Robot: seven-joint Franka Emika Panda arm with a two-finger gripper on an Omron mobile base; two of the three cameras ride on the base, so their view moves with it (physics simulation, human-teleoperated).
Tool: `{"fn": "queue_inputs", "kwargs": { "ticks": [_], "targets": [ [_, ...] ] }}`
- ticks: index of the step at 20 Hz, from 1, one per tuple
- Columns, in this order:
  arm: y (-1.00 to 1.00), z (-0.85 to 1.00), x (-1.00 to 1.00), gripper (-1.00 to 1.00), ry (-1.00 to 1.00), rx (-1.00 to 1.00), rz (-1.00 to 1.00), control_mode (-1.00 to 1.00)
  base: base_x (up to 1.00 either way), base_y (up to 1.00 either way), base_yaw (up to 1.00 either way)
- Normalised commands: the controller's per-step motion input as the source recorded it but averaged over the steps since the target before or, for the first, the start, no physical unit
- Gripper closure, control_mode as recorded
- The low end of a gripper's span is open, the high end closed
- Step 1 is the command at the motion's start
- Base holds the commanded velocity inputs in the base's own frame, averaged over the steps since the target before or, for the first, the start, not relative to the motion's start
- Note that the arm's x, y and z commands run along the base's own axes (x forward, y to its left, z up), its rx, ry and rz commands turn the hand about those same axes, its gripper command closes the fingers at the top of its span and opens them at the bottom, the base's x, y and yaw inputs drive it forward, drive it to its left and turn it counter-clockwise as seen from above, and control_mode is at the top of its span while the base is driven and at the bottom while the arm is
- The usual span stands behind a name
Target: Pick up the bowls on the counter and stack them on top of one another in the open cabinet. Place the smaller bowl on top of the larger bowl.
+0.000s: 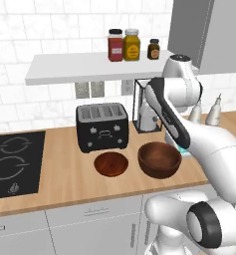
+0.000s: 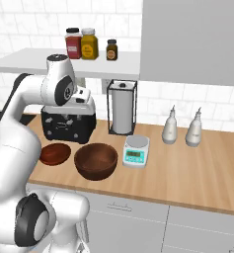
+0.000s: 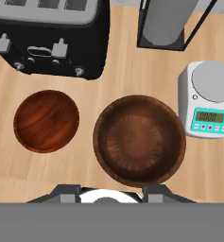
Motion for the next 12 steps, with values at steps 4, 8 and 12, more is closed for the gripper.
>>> {"fn": "queue_inputs", "kwargs": {
  "ticks": [4,8,12],
  "targets": [
    [0.03,0.0,-0.19,-1.0,-0.01,-0.01,0.01,-1.0,0.0,0.0,0.0],
    [0.17,-0.11,-0.65,-1.0,0.0,0.0,0.0,-1.0,0.0,0.0,0.0],
    [0.13,-0.24,-0.61,-1.0,0.01,0.02,0.0,-1.0,0.0,0.0,0.0]
  ]
}}
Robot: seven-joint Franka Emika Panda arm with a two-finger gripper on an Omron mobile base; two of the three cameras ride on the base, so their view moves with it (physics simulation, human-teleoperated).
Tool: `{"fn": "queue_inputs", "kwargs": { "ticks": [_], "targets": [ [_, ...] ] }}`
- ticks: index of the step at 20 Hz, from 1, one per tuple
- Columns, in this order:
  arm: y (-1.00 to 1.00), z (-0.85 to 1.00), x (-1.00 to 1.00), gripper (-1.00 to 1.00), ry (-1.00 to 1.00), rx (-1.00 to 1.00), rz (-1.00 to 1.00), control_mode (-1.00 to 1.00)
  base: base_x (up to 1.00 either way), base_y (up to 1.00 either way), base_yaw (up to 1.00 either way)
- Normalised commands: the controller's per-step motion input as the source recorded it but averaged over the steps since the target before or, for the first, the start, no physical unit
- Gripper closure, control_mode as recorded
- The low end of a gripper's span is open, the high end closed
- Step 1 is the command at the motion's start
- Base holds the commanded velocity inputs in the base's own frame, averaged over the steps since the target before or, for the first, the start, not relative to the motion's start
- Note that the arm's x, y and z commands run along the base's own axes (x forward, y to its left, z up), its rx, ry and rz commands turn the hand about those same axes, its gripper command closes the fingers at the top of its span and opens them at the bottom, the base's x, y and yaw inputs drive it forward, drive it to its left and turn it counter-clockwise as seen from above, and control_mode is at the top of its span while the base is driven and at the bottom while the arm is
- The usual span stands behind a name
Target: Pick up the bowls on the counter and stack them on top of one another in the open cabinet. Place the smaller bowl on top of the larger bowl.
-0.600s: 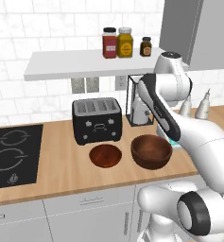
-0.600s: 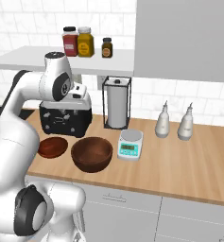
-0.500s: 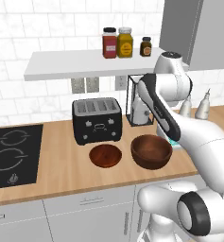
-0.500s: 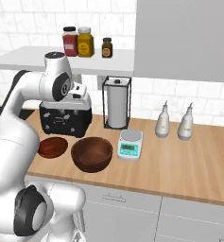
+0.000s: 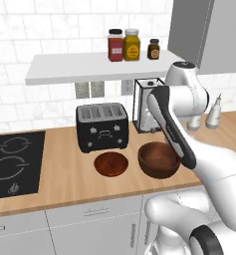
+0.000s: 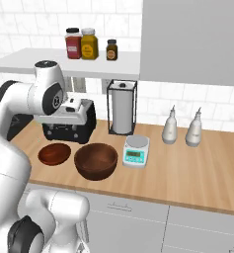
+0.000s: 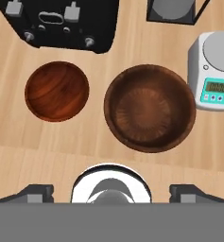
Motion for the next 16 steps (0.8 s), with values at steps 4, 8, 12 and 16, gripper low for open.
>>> {"fn": "queue_inputs", "kwargs": {
  "ticks": [4,8,12,16],
  "targets": [
    [0.23,-0.18,-0.26,-1.0,0.0,0.0,-0.05,-1.0,0.0,0.0,0.0],
    [0.33,-0.17,-0.08,-1.0,0.0,0.0,-0.11,-1.0,0.0,0.0,0.0],
    [0.5,-0.25,0.0,-1.0,-0.01,0.0,-0.17,-1.0,0.0,0.0,0.0],
    [0.59,-0.38,-0.01,-1.0,-0.04,0.02,-0.17,-1.0,0.0,0.0,0.0]
  ]
}}
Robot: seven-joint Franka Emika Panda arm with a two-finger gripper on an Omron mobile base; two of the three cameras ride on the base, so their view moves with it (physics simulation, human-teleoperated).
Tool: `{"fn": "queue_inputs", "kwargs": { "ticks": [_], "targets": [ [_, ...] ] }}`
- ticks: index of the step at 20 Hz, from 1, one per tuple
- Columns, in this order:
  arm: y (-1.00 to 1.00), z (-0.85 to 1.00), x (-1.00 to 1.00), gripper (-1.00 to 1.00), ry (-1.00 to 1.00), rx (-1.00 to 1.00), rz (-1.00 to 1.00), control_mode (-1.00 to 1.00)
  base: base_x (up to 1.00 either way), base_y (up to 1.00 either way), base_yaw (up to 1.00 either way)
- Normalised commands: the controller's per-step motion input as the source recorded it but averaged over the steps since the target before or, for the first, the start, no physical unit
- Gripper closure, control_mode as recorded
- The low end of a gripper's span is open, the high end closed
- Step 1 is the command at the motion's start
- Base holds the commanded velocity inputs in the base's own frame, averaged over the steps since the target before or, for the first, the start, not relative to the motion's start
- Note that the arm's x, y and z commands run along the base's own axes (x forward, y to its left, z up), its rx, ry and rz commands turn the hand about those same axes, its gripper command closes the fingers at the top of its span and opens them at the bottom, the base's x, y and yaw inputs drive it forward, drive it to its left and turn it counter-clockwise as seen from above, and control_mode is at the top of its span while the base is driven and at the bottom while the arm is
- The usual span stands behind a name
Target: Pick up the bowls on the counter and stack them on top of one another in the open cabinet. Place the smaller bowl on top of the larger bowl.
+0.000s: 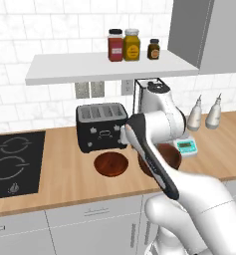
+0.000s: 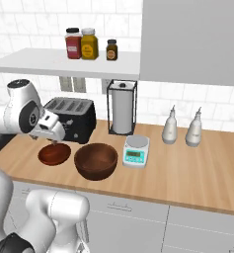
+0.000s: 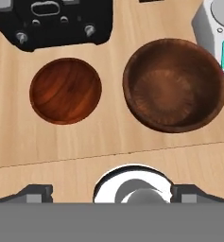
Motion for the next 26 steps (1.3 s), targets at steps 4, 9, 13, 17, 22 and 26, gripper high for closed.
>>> {"fn": "queue_inputs", "kwargs": {
  "ticks": [4,9,13,17,22,26],
  "targets": [
    [0.27,-0.49,0.03,-1.0,0.01,0.15,-0.09,-1.0,0.0,0.0,0.0],
    [0.1,-0.43,0.18,-1.0,0.06,0.1,0.0,-1.0,0.0,0.0,0.0],
    [0.28,-0.38,0.17,-1.0,0.05,-0.08,0.0,-1.0,0.0,0.0,0.0],
    [0.16,-0.37,0.12,-1.0,0.01,-0.06,0.0,-1.0,0.0,0.0,0.0],
    [0.0,-0.28,0.19,-1.0,0.0,0.0,0.0,-1.0,0.0,0.0,0.0],
    [0.0,-0.27,0.18,-1.0,0.0,0.0,0.0,-1.0,0.0,0.0,0.0]
  ]
}}
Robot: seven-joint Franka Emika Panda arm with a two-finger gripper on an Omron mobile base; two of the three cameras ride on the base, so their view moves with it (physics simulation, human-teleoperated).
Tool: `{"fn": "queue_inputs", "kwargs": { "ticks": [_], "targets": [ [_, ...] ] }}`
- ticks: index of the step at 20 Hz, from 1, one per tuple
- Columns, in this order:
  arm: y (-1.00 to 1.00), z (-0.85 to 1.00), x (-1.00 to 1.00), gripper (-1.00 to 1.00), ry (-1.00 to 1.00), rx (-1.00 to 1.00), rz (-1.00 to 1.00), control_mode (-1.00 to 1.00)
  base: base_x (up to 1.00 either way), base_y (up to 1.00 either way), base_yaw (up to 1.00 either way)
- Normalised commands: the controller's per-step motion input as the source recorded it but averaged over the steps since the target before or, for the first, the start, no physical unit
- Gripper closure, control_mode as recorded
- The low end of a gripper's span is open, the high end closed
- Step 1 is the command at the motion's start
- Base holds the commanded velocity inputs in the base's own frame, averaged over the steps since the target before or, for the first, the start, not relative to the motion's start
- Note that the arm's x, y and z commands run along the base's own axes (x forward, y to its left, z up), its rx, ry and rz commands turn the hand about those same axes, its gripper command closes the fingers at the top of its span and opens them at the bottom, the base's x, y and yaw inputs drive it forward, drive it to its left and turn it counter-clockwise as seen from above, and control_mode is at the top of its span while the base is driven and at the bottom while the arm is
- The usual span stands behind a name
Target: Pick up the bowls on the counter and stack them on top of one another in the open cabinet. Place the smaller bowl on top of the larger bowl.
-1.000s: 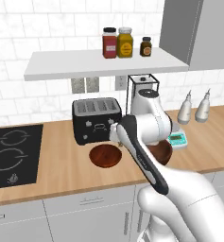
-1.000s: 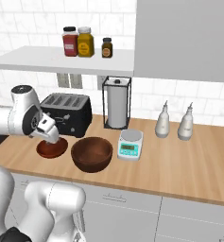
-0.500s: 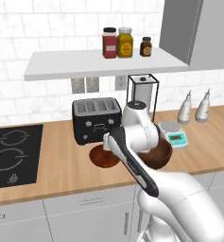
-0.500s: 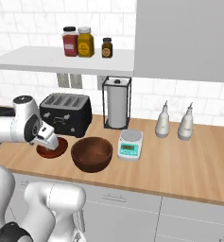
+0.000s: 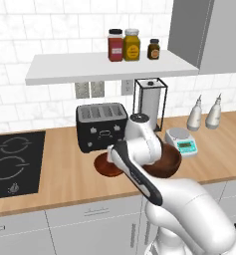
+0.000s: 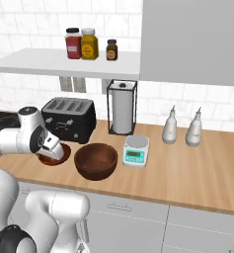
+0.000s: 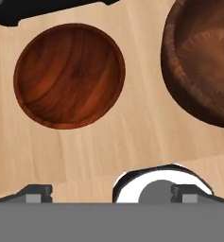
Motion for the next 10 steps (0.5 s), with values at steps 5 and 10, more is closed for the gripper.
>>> {"fn": "queue_inputs", "kwargs": {
  "ticks": [5,10],
  "targets": [
    [0.02,-0.21,0.31,-1.0,-0.01,-0.01,-0.08,-1.0,0.0,0.0,0.0],
    [0.04,-0.18,0.06,-1.0,-0.02,0.0,-0.2,-1.0,0.0,0.0,0.0]
  ]
}}
